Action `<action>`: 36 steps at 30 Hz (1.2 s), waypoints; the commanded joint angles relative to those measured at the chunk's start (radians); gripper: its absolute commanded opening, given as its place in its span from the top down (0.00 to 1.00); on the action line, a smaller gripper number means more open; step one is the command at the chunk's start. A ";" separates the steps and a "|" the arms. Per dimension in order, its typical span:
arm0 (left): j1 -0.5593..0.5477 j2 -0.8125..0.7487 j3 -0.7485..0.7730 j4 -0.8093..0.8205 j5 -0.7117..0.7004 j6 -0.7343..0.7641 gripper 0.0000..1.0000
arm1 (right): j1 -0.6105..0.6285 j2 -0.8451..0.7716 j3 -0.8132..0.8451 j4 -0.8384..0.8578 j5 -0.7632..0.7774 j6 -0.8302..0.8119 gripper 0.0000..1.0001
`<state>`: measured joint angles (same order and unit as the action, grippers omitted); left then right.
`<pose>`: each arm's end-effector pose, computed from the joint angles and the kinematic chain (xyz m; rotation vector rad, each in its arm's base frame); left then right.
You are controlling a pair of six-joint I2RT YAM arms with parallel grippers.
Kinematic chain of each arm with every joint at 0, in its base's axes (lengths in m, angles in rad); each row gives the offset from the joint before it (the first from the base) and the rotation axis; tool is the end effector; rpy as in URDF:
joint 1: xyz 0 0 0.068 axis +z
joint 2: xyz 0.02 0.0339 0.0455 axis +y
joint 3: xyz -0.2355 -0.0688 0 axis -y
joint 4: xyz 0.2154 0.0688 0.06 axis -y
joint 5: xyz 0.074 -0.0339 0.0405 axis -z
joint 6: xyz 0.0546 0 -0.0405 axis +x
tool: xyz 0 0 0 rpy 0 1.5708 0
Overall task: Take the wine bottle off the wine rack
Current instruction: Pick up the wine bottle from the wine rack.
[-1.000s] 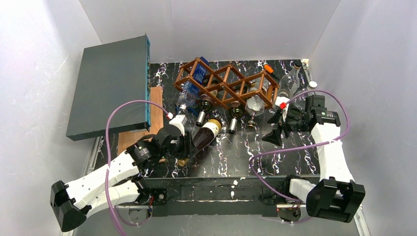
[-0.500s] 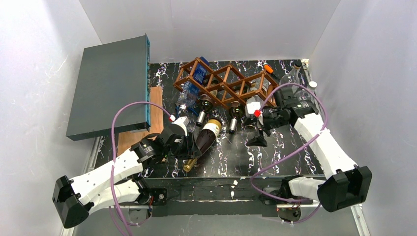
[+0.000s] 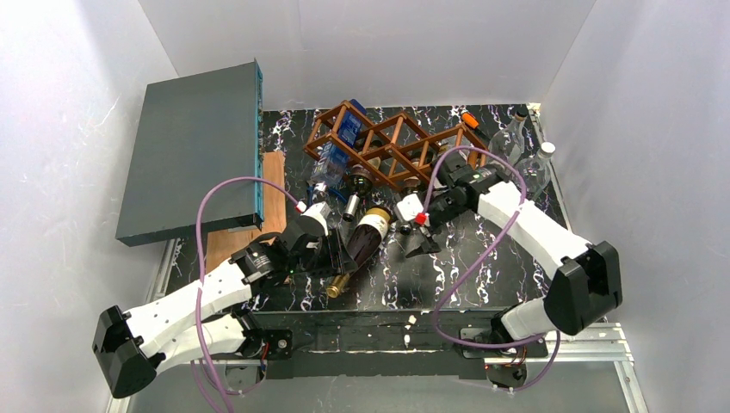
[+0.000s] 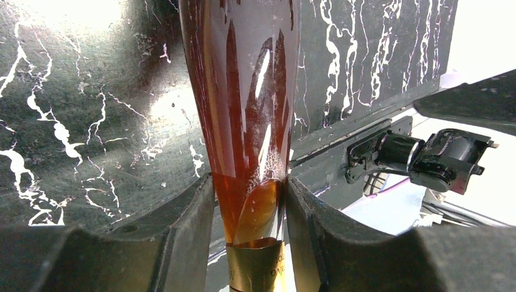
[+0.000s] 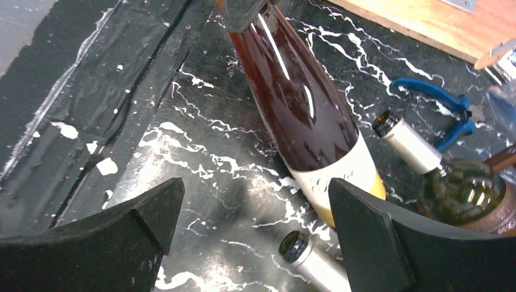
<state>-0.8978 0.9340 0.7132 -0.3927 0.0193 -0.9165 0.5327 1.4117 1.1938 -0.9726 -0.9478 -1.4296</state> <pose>0.1291 -0.1636 0.2402 -0.0103 2.3835 -0.9884 0.1888 0.1628 0.2597 -2.0094 1.0750 0.8589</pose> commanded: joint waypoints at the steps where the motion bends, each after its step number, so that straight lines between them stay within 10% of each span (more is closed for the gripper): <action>1: 0.000 -0.011 0.031 0.122 0.053 -0.036 1.00 | 0.072 0.043 0.060 0.117 0.065 -0.002 0.02; 30: 0.001 -0.031 0.013 0.171 0.064 -0.142 1.00 | 0.427 0.123 -0.170 0.732 0.422 0.233 0.02; 36: 0.001 -0.035 0.012 0.176 0.067 -0.167 1.00 | 0.428 0.114 -0.208 0.831 0.428 0.301 0.21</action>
<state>-0.8967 0.9443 0.7021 -0.3477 0.0353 -1.0321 0.9562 1.5509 1.0100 -0.2493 -0.5400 -1.2007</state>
